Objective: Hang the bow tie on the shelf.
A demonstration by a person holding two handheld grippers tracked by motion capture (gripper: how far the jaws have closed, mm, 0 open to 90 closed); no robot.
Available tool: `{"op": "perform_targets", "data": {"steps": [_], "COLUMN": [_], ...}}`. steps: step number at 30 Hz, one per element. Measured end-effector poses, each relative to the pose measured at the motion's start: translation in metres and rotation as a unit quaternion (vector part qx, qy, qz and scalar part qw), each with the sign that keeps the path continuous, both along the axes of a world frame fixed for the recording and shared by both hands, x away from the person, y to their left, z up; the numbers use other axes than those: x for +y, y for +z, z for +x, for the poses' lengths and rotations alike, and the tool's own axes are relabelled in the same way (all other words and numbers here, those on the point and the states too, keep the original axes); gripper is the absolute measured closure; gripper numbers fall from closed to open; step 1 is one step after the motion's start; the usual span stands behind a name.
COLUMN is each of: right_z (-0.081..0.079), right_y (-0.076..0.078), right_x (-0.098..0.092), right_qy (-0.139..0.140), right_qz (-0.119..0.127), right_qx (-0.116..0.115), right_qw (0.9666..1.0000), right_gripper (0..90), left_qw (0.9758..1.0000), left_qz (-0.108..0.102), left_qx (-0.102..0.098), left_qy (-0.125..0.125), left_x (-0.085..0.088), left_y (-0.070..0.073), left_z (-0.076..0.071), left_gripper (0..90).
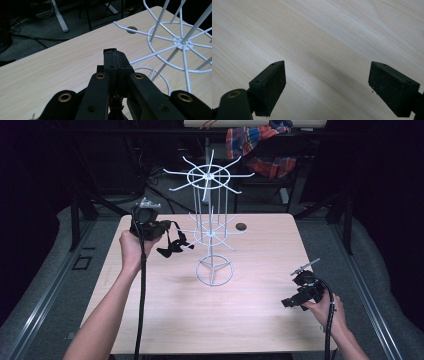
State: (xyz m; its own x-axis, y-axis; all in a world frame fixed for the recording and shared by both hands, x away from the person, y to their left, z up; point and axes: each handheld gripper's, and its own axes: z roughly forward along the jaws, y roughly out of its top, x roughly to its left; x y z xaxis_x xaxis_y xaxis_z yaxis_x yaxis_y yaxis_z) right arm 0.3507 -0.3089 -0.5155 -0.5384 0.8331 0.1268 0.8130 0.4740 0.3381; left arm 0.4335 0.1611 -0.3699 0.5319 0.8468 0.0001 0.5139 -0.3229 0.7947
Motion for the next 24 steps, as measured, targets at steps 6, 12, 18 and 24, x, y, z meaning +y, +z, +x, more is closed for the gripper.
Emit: {"op": "perform_targets", "data": {"steps": [6, 12, 18, 24], "right_z": [0.000, 0.000, -0.001, -0.001], "right_y": [0.001, 0.001, 0.001, 0.002], "right_x": [-0.001, 0.000, -0.001, -0.001], "right_qy": [0.003, 0.002, 0.003, 0.001], "right_qz": [-0.007, -0.006, -0.007, -0.004], "right_qx": [0.001, 0.000, 0.002, 0.007], "right_qw": [1.0000, 1.0000, 1.0000, 1.0000], "right_gripper": [14.0, 14.0, 14.0, 14.0], "left_qw": [1.0000, 0.9998, 0.9995, 0.9991], "left_qz": [0.002, 0.007, 0.010, 0.012], "left_qx": [-0.002, 0.002, 0.005, 0.016], "left_qy": [-0.005, -0.017, -0.029, -0.038], "left_x": [-0.007, -0.013, -0.021, -0.027], "left_y": [-0.001, -0.001, -0.003, -0.007], "left_z": [0.000, -0.001, -0.001, -0.001], "left_gripper": [89.6, 89.6, 89.6, 89.6]}}
